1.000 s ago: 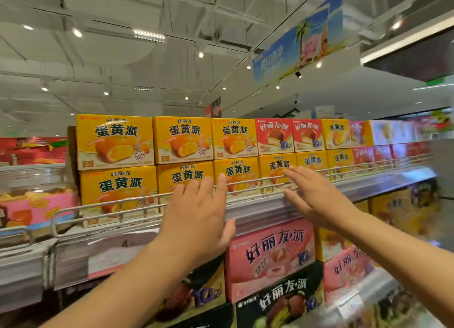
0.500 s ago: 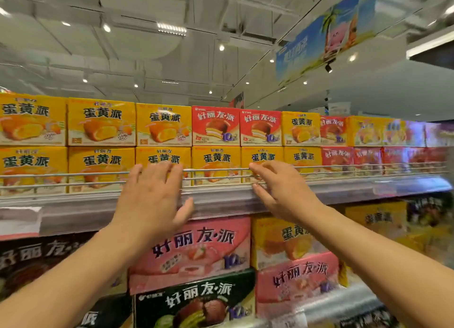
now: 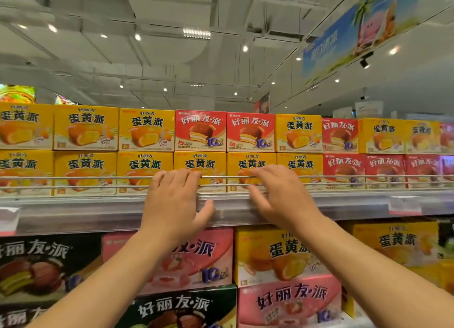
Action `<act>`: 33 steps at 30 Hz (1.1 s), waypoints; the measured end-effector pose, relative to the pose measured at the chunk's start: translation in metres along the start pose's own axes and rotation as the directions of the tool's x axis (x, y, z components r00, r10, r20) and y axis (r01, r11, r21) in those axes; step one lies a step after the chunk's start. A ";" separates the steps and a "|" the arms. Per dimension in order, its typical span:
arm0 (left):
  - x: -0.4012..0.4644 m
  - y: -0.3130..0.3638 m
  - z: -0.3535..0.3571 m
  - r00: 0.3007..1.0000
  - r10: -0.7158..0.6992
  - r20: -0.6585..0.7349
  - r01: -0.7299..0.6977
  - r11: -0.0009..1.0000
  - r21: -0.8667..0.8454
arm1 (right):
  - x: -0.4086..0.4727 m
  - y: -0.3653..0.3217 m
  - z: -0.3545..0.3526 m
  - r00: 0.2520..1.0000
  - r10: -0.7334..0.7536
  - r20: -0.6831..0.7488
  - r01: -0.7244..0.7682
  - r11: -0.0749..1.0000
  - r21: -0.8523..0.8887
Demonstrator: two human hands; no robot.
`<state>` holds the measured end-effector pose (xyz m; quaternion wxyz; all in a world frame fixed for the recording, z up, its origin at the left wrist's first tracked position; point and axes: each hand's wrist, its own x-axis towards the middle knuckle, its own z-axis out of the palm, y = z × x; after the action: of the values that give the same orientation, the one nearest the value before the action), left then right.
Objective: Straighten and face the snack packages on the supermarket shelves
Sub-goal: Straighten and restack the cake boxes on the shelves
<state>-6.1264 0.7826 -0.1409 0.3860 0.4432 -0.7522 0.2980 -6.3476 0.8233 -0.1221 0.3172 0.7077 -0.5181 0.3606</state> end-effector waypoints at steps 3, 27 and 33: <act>0.002 0.003 0.006 0.998 -0.021 -0.059 0.021 1.000 -0.006 | -0.007 0.024 -0.002 0.994 0.088 -0.070 -0.081 0.992 0.094; 0.007 0.003 0.018 0.979 -0.028 -0.200 0.025 0.999 -0.020 | 0.121 0.039 -0.040 0.991 -0.116 -0.061 0.097 0.962 -0.257; 0.005 0.009 0.018 0.974 -0.064 -0.216 0.057 0.998 -0.042 | 0.126 0.048 -0.041 0.987 -0.162 0.010 0.158 0.948 -0.277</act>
<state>-6.1413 0.7700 -0.1464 0.4825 0.4238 -0.6969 0.3193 -6.3755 0.7806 0.0092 0.4447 0.6937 -0.5022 0.2622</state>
